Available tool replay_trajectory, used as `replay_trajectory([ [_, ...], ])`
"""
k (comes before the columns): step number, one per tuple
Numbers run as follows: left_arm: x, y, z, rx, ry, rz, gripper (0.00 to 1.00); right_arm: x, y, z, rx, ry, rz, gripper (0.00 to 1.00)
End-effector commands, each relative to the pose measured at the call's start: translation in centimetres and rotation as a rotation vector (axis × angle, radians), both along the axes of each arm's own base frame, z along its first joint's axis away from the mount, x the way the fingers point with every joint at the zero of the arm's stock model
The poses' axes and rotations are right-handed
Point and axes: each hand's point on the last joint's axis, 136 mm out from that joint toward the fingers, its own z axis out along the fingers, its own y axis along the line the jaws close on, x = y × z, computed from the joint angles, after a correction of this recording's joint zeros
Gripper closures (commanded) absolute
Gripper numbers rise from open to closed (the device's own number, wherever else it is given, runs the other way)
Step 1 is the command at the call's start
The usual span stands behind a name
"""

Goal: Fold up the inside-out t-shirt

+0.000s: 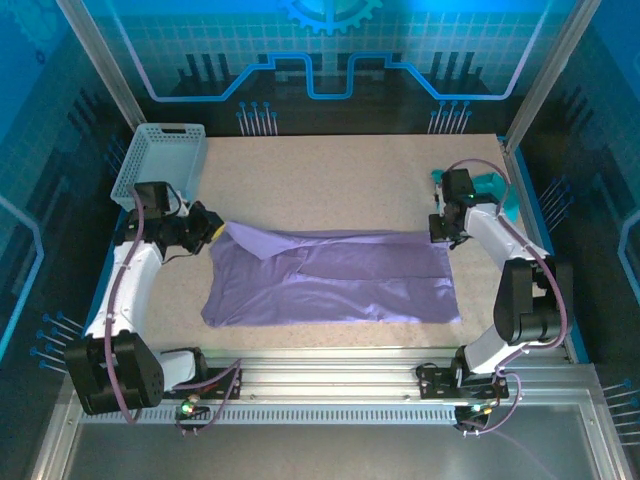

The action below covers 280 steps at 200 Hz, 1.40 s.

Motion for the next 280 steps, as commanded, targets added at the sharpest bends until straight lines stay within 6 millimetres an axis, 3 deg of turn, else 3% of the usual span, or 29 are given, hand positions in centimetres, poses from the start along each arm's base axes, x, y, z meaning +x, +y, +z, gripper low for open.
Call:
replay_trajectory([
  [1,-1.2,-0.6,0.6,-0.006,-0.002,-0.04,1.0,-1.9,0.2,-0.1,-0.017,0.035,-0.02,0.98],
  [84,-4.1,-1.4,-1.2,-0.016,0.058,-0.068,1.0,-5.8,0.3,-3.1,-0.028,0.126,-0.081,0.93],
  [110,-4.3,-1.5,-1.9,-0.026,0.073,-0.071,1.0,-6.0,0.7,-3.4,-0.023,0.119,-0.109,0.74],
  [131,-4.1,-1.5,-1.8,-0.029,0.066,-0.067,1.0,-5.1,1.9,-0.9,-0.045,-0.006,-0.059,0.57],
  [144,-4.0,-1.5,-1.7,-0.031,0.066,-0.067,1.0,-4.3,5.2,1.6,-0.015,-0.134,0.077,0.49],
  [171,-3.5,-1.7,-1.3,-0.056,0.056,-0.076,1.0,-3.9,17.3,5.5,0.152,-0.371,0.465,0.41],
  [174,-3.4,-1.8,-1.3,-0.058,0.055,-0.076,1.0,-4.6,18.5,4.8,0.157,-0.369,0.505,0.38],
  [186,-3.3,-1.8,-1.2,-0.06,0.053,-0.079,1.0,-5.3,24.2,5.7,0.209,-0.462,0.641,0.27],
  [199,-3.3,-1.9,-1.0,-0.063,0.049,-0.087,1.0,-6.0,29.5,5.3,0.219,-0.522,0.736,0.19],
  [202,-3.3,-1.9,-1.1,-0.064,0.048,-0.089,1.0,-5.9,31.0,6.1,0.229,-0.555,0.752,0.17],
  [219,-3.3,-2.0,-1.1,-0.068,0.046,-0.093,1.0,-6.0,37.0,6.1,0.209,-0.654,0.811,0.09],
  [250,-3.2,-2.1,-1.2,-0.069,0.038,-0.1,1.0,-5.4,44.0,5.2,0.157,-0.769,0.831,0.01],
  [280,-3.2,-2.2,-1.5,-0.076,0.041,-0.108,1.0,-5.2,47.3,3.4,0.095,-0.82,0.835,0.0],
])
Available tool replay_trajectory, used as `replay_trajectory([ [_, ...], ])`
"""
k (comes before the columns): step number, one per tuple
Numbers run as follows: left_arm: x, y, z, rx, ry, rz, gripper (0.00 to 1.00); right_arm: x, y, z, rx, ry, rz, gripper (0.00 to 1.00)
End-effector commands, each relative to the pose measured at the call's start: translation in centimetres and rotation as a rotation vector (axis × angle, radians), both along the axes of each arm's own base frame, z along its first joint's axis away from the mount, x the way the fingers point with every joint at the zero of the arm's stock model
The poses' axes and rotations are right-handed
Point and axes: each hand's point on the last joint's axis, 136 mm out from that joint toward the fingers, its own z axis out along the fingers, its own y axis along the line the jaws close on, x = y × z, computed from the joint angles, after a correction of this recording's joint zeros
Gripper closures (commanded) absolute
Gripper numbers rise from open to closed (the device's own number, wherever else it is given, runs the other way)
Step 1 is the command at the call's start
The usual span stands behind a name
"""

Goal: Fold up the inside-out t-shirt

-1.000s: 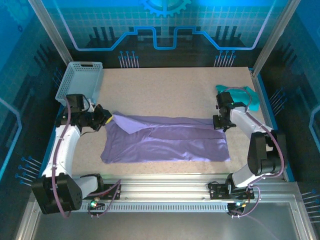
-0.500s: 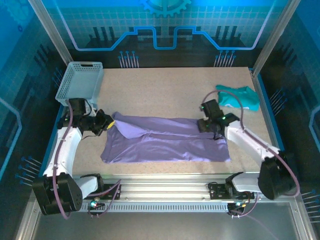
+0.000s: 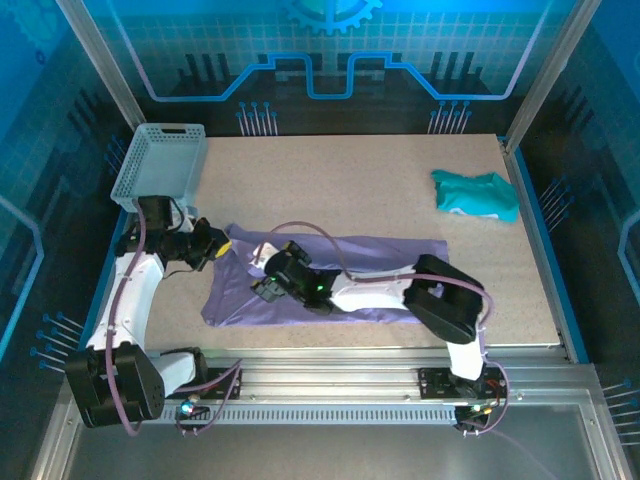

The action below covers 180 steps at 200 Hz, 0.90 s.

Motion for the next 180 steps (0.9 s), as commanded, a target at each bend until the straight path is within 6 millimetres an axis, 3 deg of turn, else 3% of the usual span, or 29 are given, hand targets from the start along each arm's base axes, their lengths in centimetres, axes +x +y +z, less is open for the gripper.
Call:
replay_trajectory([
  [1,0.3,-0.4,0.4,-0.024,-0.026,-0.032,1.0,1.8,2.4,2.7,0.077,-0.152,-0.071,0.0],
  [38,0.4,-0.4,0.6,-0.02,-0.034,-0.032,1.0,2.5,3.4,0.9,0.058,-0.201,-0.136,0.0],
  [72,0.5,-0.4,0.4,-0.027,-0.03,-0.025,1.0,3.7,3.2,0.7,0.033,-0.274,-0.231,0.0],
  [143,0.6,-0.3,0.2,-0.022,-0.026,-0.018,1.0,3.4,-1.2,2.5,-0.047,-0.327,-0.367,0.01],
  [180,0.5,-0.2,-0.1,-0.019,-0.019,-0.022,1.0,2.9,-2.6,3.0,-0.08,-0.321,-0.366,0.12],
])
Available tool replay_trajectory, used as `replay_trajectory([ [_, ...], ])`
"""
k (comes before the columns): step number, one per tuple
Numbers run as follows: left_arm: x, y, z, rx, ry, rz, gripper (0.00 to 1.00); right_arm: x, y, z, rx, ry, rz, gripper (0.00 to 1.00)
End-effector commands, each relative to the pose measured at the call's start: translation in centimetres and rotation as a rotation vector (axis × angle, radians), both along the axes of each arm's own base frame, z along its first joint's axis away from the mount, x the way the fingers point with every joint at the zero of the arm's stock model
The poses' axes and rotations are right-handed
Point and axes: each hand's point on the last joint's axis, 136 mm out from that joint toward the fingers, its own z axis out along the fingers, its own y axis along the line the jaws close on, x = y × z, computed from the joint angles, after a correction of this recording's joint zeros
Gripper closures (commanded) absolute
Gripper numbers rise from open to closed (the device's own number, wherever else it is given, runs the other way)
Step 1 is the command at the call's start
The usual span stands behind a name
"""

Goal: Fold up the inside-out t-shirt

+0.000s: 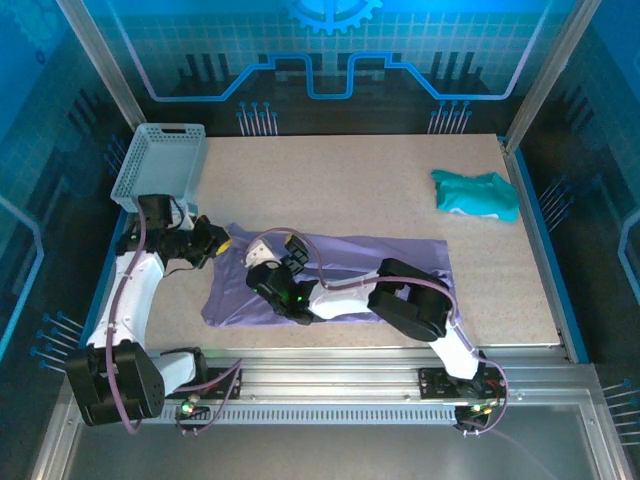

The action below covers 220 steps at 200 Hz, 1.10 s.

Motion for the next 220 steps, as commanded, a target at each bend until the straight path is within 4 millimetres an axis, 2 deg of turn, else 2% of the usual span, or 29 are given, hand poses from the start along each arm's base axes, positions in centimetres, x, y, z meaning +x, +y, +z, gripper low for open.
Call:
replay_trajectory([
  [1,-0.1,-0.2,-0.4,-0.012,0.007,-0.015,1.0,-0.7,-0.8,2.4,0.023,-0.027,-0.028,0.12],
  [17,-0.1,-0.2,-0.4,-0.012,0.009,-0.016,1.0,-0.8,-0.7,2.4,0.003,-0.022,-0.011,0.23],
  [47,-0.3,-0.3,-0.6,-0.013,0.01,-0.022,1.0,-1.2,-0.3,2.1,-0.008,0.008,0.037,0.49],
  [66,-0.3,-0.3,-0.6,-0.012,0.008,-0.023,1.0,-1.6,0.1,1.9,-0.017,0.03,0.073,0.61],
  [95,-0.6,-0.3,-0.9,-0.015,0.014,-0.022,1.0,-2.2,0.5,1.9,-0.004,0.07,0.146,0.89],
  [117,-1.1,-0.4,-1.4,-0.012,0.023,-0.023,1.0,-2.9,0.8,2.1,-0.013,0.111,0.212,0.98],
  [127,-1.2,-0.4,-1.7,-0.013,0.029,-0.024,1.0,-3.2,0.8,2.2,-0.008,0.13,0.232,0.99],
  [143,-1.3,-0.5,-1.6,-0.019,0.027,-0.022,1.0,-3.6,0.6,1.8,0.02,0.169,0.247,0.94],
  [156,-1.2,-0.5,-1.4,-0.022,0.022,-0.022,1.0,-3.8,0.6,1.2,0.046,0.189,0.258,0.82],
  [173,-1.2,-0.5,-1.1,-0.018,0.012,-0.022,1.0,-3.9,1.0,0.7,0.071,0.197,0.263,0.55],
  [184,-1.1,-0.5,-0.9,-0.017,0.011,-0.023,1.0,-3.6,1.5,0.5,0.094,0.185,0.263,0.42],
  [190,-1.2,-0.5,-0.9,-0.017,0.011,-0.023,1.0,-3.5,1.8,0.4,0.099,0.179,0.264,0.27],
  [197,-1.1,-0.5,-0.8,-0.018,0.01,-0.022,1.0,-3.3,2.2,0.4,0.11,0.17,0.264,0.18],
  [220,-1.0,-0.6,0.0,-0.033,0.003,-0.022,1.0,-2.5,3.0,-0.4,0.106,0.152,0.251,0.13],
])
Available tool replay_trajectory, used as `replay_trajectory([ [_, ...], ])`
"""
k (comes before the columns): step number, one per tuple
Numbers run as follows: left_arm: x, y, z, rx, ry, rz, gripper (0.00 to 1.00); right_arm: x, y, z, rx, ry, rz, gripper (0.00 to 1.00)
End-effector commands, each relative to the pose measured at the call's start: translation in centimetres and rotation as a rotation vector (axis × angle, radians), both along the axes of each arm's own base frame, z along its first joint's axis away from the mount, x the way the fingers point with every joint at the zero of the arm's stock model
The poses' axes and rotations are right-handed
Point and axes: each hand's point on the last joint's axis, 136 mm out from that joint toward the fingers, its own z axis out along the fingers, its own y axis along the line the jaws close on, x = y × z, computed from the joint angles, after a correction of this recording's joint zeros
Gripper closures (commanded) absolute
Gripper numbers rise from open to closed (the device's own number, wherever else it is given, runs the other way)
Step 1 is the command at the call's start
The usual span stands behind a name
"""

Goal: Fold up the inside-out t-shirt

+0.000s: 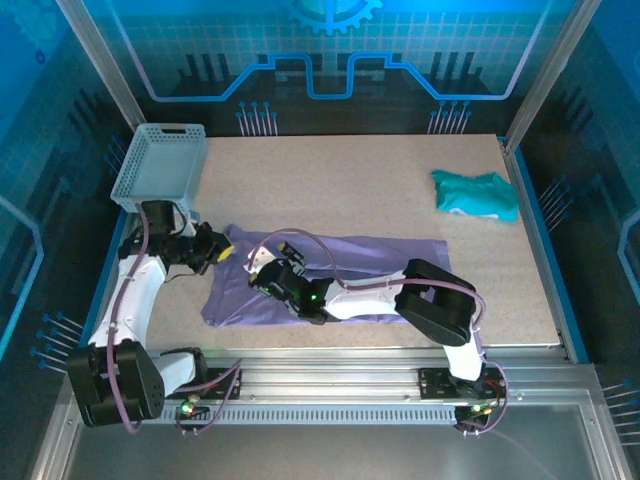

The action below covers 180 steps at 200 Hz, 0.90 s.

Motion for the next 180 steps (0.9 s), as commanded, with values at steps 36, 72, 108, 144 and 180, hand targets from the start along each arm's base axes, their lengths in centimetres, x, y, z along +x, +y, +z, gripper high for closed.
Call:
replay_trajectory([
  [36,-0.1,-1.1,3.8,-0.09,-0.065,-0.006,1.0,1.6,1.8,-2.0,0.034,-0.043,-0.049,0.13],
  [72,0.0,-1.3,4.7,-0.117,-0.076,-0.003,1.0,2.3,1.7,-1.6,0.014,-0.097,-0.118,0.12],
  [108,0.0,-1.3,4.8,-0.119,-0.078,-0.001,1.0,3.3,0.9,-1.5,-0.018,-0.132,-0.208,0.11],
  [144,0.0,-1.3,4.5,-0.12,-0.071,0.001,1.0,3.3,0.8,-1.1,-0.017,-0.161,-0.231,0.11],
  [180,0.1,-1.2,4.3,-0.117,-0.068,0.002,1.0,2.5,2.0,-0.6,0.062,-0.14,-0.182,0.11],
])
